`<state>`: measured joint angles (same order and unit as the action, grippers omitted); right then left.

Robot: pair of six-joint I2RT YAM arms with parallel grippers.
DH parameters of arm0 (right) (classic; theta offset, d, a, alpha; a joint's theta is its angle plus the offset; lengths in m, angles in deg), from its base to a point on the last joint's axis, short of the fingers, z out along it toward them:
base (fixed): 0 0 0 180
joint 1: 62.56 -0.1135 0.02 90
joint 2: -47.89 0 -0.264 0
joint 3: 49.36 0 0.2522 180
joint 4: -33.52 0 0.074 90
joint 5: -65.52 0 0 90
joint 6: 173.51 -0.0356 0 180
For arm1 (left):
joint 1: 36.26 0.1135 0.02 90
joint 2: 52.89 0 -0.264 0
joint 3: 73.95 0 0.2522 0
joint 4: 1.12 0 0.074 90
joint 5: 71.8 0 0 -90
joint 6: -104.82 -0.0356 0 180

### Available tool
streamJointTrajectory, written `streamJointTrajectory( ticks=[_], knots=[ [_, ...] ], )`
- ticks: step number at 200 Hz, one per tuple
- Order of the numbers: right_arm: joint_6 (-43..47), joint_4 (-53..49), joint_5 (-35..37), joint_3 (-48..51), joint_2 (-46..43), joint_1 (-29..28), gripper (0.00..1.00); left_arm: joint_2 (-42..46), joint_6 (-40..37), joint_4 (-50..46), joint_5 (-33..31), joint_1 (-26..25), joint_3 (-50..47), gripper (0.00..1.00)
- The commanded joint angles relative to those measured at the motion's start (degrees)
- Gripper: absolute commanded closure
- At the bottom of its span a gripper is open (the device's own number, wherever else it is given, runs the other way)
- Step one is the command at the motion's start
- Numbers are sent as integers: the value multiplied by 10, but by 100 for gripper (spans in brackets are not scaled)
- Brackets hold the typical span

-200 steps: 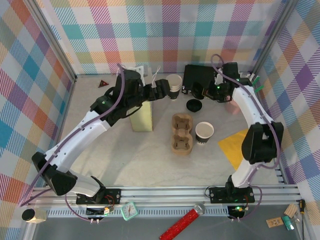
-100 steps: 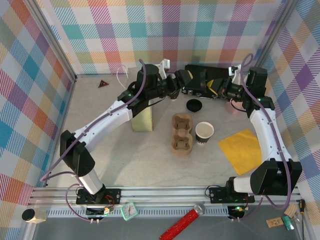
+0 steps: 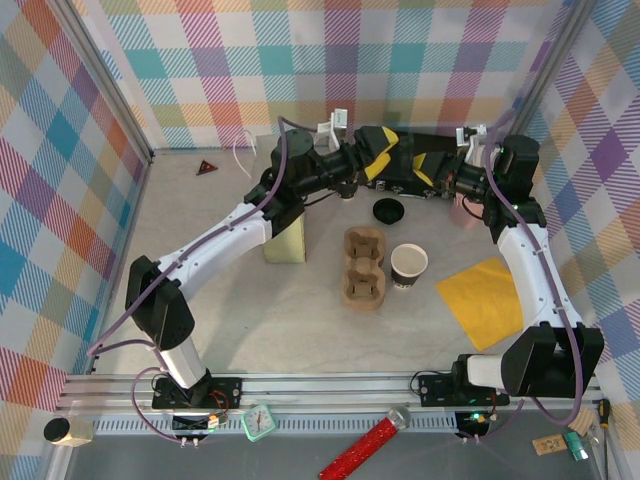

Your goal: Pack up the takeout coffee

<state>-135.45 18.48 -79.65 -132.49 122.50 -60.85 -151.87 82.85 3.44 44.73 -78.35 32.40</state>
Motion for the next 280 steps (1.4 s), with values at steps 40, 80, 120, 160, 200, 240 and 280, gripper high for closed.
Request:
streamJointTrajectory(
  ticks=[40,80,120,160,200,240,280],
  knots=[
    [-9,27,-20,6,-15,1,100,-20,20,38,13,-30,-1,19],
    [-5,20,-21,11,-22,2,100,-25,22,45,12,-32,4,21],
    [-8,24,-18,17,-28,1,100,-27,25,46,4,-34,-6,20],
    [-2,16,-16,15,-29,2,100,-16,10,30,-18,-33,-26,17],
    [-6,19,-15,15,-29,2,100,-17,7,27,-27,-33,-25,16],
    [-9,23,-14,20,-31,2,100,-29,15,37,-24,-34,-19,17],
    [-4,17,-15,23,-32,2,100,-34,16,41,-23,-34,-16,23]
  ],
)
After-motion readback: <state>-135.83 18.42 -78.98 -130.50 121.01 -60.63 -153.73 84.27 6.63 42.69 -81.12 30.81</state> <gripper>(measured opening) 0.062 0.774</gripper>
